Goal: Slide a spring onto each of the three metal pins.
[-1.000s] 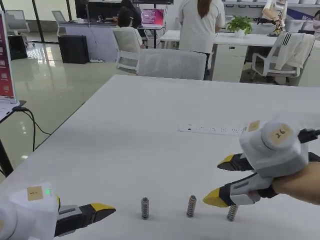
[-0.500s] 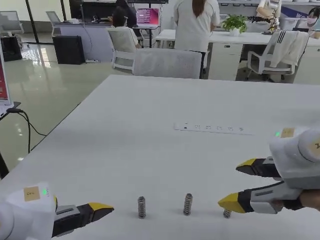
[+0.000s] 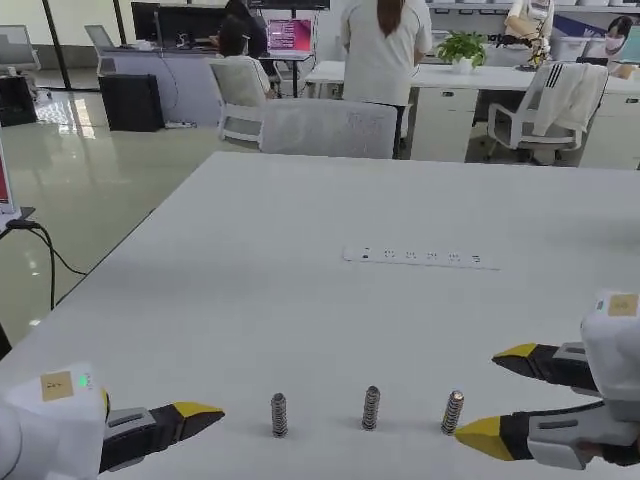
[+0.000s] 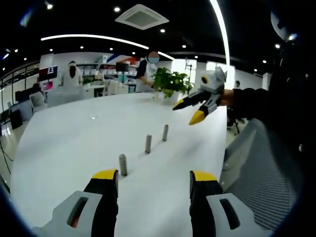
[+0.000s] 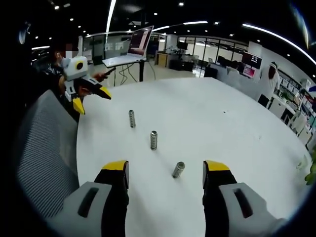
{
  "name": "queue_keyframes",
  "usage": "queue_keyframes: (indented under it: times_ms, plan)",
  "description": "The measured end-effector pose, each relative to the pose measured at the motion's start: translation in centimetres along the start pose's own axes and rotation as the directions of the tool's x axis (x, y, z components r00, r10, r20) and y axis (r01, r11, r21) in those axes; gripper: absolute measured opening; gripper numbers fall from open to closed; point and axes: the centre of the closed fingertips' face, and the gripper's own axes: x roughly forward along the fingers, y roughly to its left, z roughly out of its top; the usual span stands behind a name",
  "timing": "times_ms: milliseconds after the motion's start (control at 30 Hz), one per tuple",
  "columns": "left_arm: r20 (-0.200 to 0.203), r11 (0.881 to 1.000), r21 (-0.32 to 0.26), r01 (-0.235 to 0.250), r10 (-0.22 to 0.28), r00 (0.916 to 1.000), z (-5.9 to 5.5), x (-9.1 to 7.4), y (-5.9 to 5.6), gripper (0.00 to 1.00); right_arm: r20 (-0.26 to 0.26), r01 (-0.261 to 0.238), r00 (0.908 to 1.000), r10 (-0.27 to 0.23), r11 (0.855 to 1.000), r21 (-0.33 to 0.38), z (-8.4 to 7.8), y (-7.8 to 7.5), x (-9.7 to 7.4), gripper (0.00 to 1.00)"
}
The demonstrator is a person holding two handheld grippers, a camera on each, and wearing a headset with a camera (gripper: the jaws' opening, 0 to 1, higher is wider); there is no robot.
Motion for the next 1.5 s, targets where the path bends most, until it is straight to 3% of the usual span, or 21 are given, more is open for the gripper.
queue_keyframes:
  times_ms: [400,867,1067,1500]
  plan:
    - [0.005,1.000,-0.008,0.000,0.000,1.0000,-0.1,0.2,0.0,0.53,0.020,0.018,0.9996,-0.019,0.999,0.049,-2.2,0.8,-0.5,0.60]
    - [0.019,0.999,-0.042,-0.014,0.015,0.9997,-0.5,0.3,0.1,0.55,0.075,0.044,0.9960,-0.049,0.997,0.069,-2.1,1.4,-0.1,0.61]
    - [0.040,0.998,-0.059,-0.031,0.034,0.9986,-0.4,0.3,0.4,0.56,0.079,0.049,0.9953,-0.055,0.995,0.085,-2.3,1.9,0.3,0.61]
    - [0.045,0.996,-0.078,-0.032,0.035,0.9984,-1.0,1.0,0.3,0.57,0.073,0.056,0.9953,-0.063,0.994,0.099,-2.8,2.1,0.5,0.63]
